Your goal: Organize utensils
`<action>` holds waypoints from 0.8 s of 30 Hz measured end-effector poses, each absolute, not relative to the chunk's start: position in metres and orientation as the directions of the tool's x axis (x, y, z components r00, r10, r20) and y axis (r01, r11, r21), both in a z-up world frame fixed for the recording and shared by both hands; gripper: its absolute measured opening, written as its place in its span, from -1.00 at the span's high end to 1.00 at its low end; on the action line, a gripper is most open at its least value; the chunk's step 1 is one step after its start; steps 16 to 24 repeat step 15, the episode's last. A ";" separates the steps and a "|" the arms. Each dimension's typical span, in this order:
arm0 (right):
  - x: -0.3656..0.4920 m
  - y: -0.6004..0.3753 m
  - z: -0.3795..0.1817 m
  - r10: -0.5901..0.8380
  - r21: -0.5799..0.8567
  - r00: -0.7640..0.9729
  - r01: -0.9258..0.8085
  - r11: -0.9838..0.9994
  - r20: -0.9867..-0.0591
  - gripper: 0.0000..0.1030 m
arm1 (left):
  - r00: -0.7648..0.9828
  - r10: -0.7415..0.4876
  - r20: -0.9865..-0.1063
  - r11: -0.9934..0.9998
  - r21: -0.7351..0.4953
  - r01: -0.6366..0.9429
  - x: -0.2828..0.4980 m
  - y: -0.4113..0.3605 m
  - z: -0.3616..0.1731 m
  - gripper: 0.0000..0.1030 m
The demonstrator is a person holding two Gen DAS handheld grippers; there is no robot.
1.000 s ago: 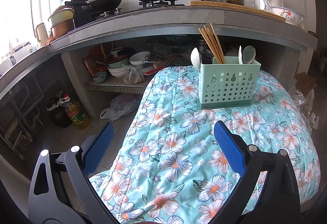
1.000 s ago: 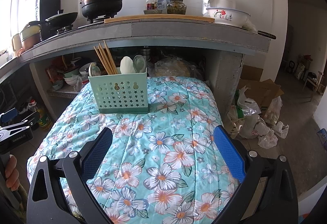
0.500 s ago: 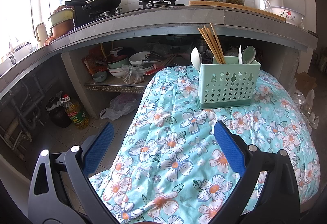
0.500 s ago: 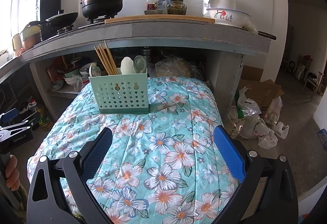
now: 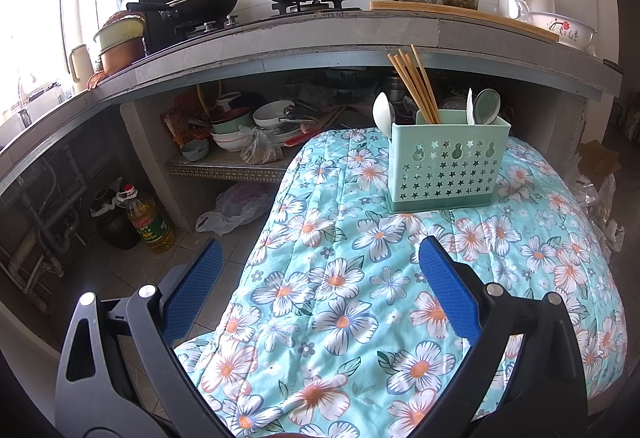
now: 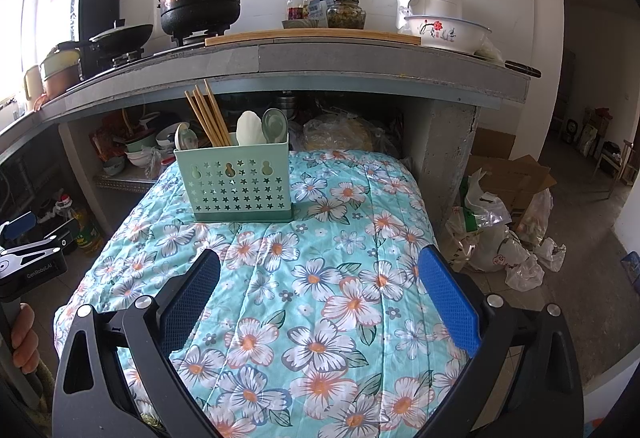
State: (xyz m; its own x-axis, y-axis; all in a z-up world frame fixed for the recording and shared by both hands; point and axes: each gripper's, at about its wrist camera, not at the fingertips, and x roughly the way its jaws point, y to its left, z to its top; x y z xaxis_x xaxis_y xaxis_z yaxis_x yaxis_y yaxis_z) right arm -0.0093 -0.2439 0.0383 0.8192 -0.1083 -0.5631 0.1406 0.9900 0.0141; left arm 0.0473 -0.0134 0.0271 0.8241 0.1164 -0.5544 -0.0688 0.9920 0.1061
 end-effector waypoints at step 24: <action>-0.010 -0.243 0.038 -0.110 0.013 0.819 0.142 0.990 -0.563 -0.87 | 0.821 0.113 -0.560 0.992 0.105 -0.065 0.048 -0.013 0.025 -0.84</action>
